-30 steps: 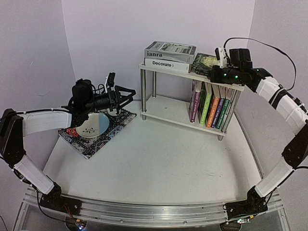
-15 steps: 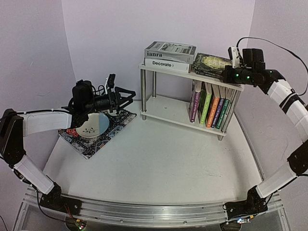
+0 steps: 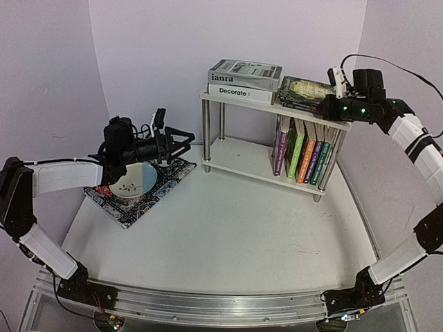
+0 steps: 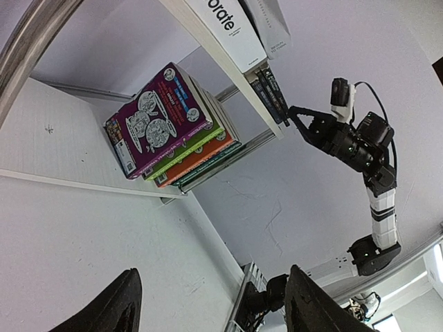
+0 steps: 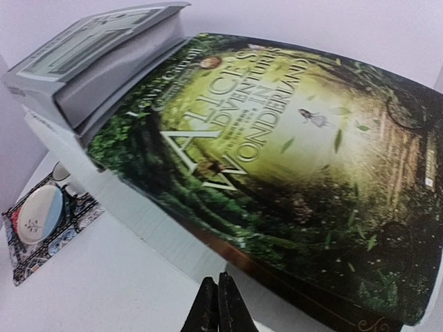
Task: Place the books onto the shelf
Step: Adjust the book at the book pile on the shelf.
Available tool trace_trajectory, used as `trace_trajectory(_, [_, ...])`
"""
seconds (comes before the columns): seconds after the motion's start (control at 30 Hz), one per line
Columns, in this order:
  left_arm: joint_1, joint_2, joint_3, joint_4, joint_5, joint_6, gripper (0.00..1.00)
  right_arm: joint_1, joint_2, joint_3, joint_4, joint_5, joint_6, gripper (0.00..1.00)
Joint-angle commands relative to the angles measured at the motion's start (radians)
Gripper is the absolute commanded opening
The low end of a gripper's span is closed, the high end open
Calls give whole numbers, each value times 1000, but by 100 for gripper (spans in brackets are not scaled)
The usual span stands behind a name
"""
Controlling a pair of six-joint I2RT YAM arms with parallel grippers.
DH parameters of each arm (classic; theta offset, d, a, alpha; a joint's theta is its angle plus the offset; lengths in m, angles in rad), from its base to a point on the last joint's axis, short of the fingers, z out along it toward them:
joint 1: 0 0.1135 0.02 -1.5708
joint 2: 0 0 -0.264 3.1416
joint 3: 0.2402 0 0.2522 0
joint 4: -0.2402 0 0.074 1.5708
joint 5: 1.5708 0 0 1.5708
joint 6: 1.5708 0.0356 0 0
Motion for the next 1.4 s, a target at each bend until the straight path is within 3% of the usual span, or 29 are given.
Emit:
trace_trajectory(0.0, [7, -73, -38, 11, -19, 30, 73, -1, -62, 23, -1, -211, 50, 5])
trace_trajectory(0.1, [7, -100, -65, 4, -41, 54, 73, 6, -91, -25, -8, -220, 99, 2])
trace_trajectory(0.23, [8, -121, -105, -5, -68, 82, 73, 49, -165, -120, 12, -180, 102, 9])
trace_trajectory(0.37, [7, -126, -142, -8, -101, 96, 73, 120, -250, -233, 74, -126, 99, 10])
trace_trajectory(0.47, [7, -120, -165, -7, -136, 107, 73, 169, -283, -314, 89, -120, 97, 20])
trace_trajectory(0.77, [-44, 36, -115, -8, -218, 127, 72, 193, -417, -674, 229, -131, 177, 36])
trace_trajectory(0.93, [-89, 167, -27, -8, -248, 117, 71, 193, -486, -843, 296, -86, 220, 71])
trace_trajectory(1.0, [-99, 215, 10, -8, -261, 107, 71, 193, -509, -886, 297, -47, 241, 94])
trace_trajectory(1.03, [-103, 236, 27, -8, -267, 102, 71, 193, -525, -909, 297, -6, 267, 98])
trace_trajectory(1.27, [-122, 350, 128, -7, -320, 77, 73, 193, -641, -1065, 321, 72, 349, 98])
trace_trajectory(1.37, [-124, 396, 169, -5, -343, 46, 82, 193, -636, -1085, 307, 34, 340, 98])
